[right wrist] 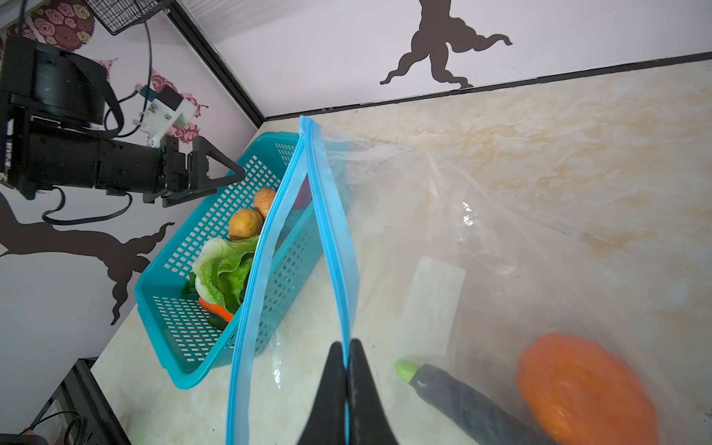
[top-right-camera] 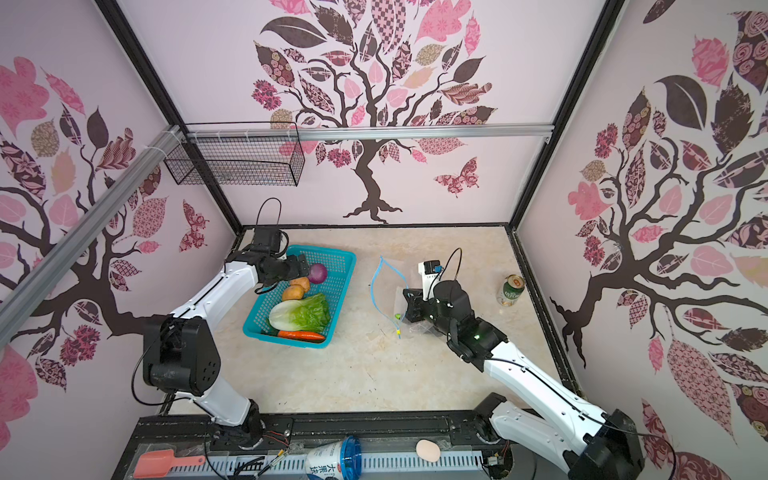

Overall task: Place the food in the zip-top bag and seal the zipper
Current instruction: 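Move the left gripper back over the teal basket toward the potatoes, then lower the left gripper onto the yellow potato and close on it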

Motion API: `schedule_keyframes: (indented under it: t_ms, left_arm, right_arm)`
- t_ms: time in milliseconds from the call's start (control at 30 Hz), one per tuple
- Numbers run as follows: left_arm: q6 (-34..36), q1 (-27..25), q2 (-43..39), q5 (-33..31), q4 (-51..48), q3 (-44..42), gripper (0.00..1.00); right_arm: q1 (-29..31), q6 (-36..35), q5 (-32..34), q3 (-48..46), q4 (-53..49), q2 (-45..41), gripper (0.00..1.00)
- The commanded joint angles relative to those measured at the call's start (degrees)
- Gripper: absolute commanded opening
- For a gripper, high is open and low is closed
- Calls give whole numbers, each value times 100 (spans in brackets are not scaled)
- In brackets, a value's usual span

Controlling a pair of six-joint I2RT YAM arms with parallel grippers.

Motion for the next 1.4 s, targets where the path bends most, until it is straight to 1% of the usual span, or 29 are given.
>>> schedule_keyframes:
  t_ms: [0, 100, 167, 267, 533, 633, 667, 800, 867, 1133, 1367]
  left_arm:
    - [479, 4, 181, -398, -226, 195, 97]
    - [621, 5, 409, -447, -131, 101, 94]
    - [633, 2, 575, -346, -118, 85, 92]
    - [651, 2, 819, -180, -97, 137, 91]
    - [666, 1, 1263, -210, 57, 32, 91]
    - [650, 12, 1337, -191, 82, 21, 87]
    - [649, 11, 1342, -175, 91, 17, 84]
    - [618, 9, 1281, -80, 161, -33, 66]
    - [609, 7, 1237, -67, 194, -61, 59]
    - [494, -1, 918, 90, 240, -76, 58]
    - [353, -20, 408, 280, 413, -204, 57]
  right_arm:
    - [-9, -42, -23, 102, 41, 65, 0]
    - [-9, -22, -85, 152, 37, 171, 0]
    - [-10, -9, -142, 191, 36, 251, 0]
    - [-9, 11, -199, 229, 37, 343, 0]
    - [-9, 13, -237, 236, 19, 391, 0]
    - [-9, -6, -208, 225, -28, 358, 0]
    - [-9, -14, -194, 223, -33, 345, 0]
    - [-9, -20, -167, 203, -49, 279, 0]
    - [-10, -15, -158, 197, -45, 258, 0]
    - [-11, 16, -145, 210, -67, 234, 0]
    - [-9, 64, -176, 250, -48, 314, 0]
